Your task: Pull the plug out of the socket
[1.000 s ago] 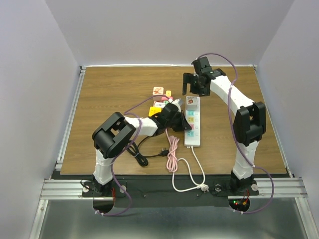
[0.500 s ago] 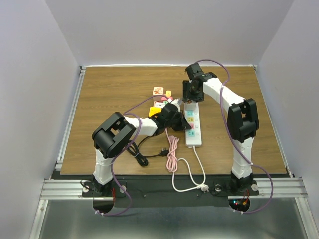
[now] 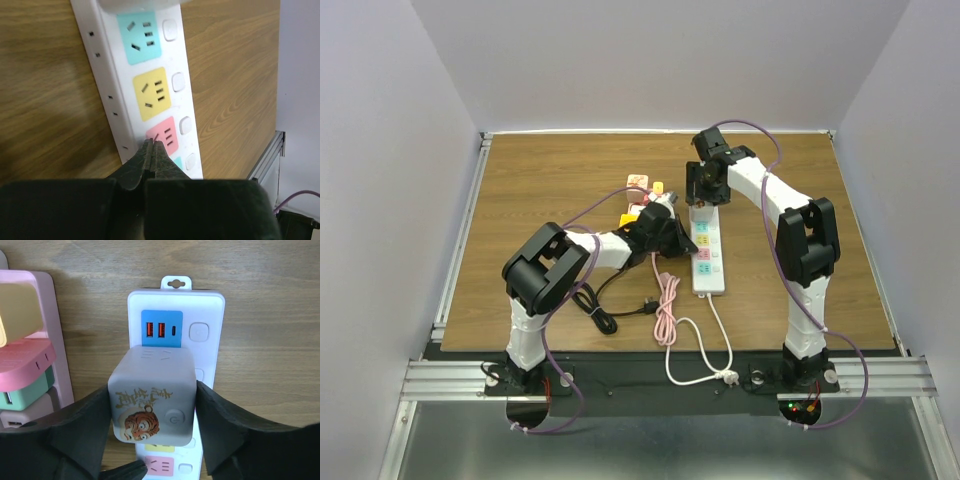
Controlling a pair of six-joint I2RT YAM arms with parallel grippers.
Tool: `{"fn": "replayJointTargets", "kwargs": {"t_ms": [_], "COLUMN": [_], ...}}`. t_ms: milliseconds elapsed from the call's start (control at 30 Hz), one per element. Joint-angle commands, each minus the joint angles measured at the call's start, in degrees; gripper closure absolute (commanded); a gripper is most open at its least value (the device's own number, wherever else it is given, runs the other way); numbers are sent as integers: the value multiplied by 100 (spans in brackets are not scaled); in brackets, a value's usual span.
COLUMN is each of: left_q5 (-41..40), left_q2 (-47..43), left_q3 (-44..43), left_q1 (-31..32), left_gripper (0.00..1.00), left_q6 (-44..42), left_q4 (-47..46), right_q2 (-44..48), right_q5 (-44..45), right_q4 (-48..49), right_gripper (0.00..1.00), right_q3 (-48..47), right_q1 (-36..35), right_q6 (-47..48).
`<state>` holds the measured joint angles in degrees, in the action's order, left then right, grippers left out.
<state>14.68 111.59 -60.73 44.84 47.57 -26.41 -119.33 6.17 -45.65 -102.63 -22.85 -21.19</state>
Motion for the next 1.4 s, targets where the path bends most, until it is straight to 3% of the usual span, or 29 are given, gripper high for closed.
{"fn": "replayJointTargets", "kwargs": {"t_ms": [0,133,233,500,633,667,700,1100,1367], "left_q5": [-150,-88,-70,114,18,9,0,-158,-211], "left_q2": [91,135,126,82,134,239,310,873,1339], "left_q3": [-70,-158,-228,-422,-580,-641,-703,-993,-370], "left_q1": [-81,-81,-72,-72,-72,-72,-72,-72,-81], "left_gripper": [100,100,100,100,100,100,100,100,100], "left_q6": [-46,-29,-20,156,182,191,208,323,297], "left_q4": [181,172,172,75,66,75,92,391,435], "right_q2": [-126,-187,-222,-319,-319,-293,-258,-21,392], "right_q5": [-11,42,85,103,104,77,51,-222,24], "right_q4": [-181,-190,-199,-208,-208,-225,-234,-252,-568], "right_gripper": [27,17,16,38,70,90,98,100,100], "right_q3": [191,103,68,-152,-196,-205,-196,-152,-899], "right_q1": [-26,-35,-35,-35,-26,-26,-26,-26,-26], "right_q6": [-43,-60,-61,-52,-34,-43,-52,-131,-482]}}
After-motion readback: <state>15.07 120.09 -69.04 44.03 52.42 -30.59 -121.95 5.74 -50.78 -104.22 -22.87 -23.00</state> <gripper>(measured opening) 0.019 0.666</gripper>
